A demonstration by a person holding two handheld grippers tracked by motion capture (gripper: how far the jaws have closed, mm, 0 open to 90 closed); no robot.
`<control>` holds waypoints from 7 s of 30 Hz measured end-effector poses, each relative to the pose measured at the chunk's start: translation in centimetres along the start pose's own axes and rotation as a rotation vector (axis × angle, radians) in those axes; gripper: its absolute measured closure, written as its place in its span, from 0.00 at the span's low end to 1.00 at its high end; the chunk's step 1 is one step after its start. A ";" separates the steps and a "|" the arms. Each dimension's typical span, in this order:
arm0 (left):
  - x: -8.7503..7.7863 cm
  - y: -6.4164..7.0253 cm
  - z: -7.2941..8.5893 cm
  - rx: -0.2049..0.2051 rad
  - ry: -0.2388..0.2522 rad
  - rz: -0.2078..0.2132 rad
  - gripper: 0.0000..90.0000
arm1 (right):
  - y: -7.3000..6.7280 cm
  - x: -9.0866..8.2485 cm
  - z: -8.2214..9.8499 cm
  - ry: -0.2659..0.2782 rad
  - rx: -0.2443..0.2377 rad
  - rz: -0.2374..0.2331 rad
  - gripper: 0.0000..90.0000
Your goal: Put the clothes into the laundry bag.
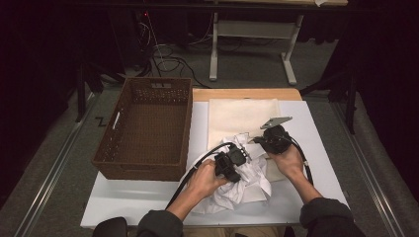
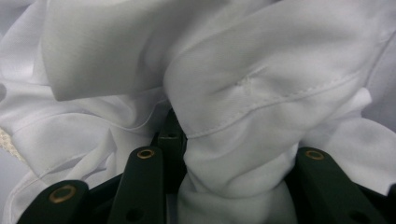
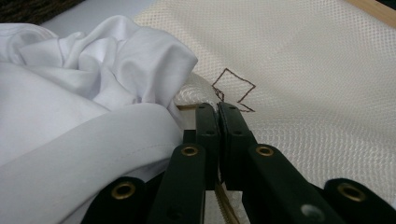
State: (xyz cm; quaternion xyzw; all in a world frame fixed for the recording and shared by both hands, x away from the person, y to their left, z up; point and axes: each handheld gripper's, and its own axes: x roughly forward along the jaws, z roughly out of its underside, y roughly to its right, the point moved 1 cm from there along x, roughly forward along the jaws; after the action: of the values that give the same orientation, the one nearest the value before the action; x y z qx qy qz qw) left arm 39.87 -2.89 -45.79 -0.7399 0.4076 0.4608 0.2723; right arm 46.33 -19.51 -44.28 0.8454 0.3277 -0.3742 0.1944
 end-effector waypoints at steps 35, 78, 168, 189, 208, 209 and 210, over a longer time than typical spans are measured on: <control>-2.0 -0.4 -0.9 -0.061 0.045 -0.056 0.40 | -0.3 -1.1 -0.4 0.043 -0.008 -0.035 0.99; -1.1 -1.5 -1.4 -0.070 0.155 -0.083 0.80 | -1.9 -1.7 -0.9 0.069 -0.061 -0.039 0.99; -1.9 -3.8 0.5 -0.183 0.100 -0.050 0.63 | -3.8 -0.8 -0.1 0.014 -0.104 -0.063 0.99; -0.5 -3.6 -2.7 -0.184 0.197 -0.188 0.85 | -5.1 -2.2 -0.7 0.087 -0.134 -0.082 0.99; -5.7 -2.1 -1.9 -0.170 0.316 -0.100 0.49 | -4.0 0.2 0.7 0.002 -0.098 -0.051 0.99; -5.7 -2.0 -2.0 -0.156 0.297 -0.124 0.48 | -4.0 0.2 0.7 0.003 -0.098 -0.050 0.99; -5.7 -2.1 -1.9 -0.152 0.275 -0.132 0.48 | -4.0 0.1 0.7 0.004 -0.099 -0.048 0.99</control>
State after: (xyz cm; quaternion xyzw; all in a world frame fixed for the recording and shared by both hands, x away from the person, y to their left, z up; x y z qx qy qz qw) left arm 41.15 -1.31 -39.75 -0.8396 0.3556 0.3656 0.1870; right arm 43.26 -17.00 -45.16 0.8274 0.3663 -0.3606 0.2264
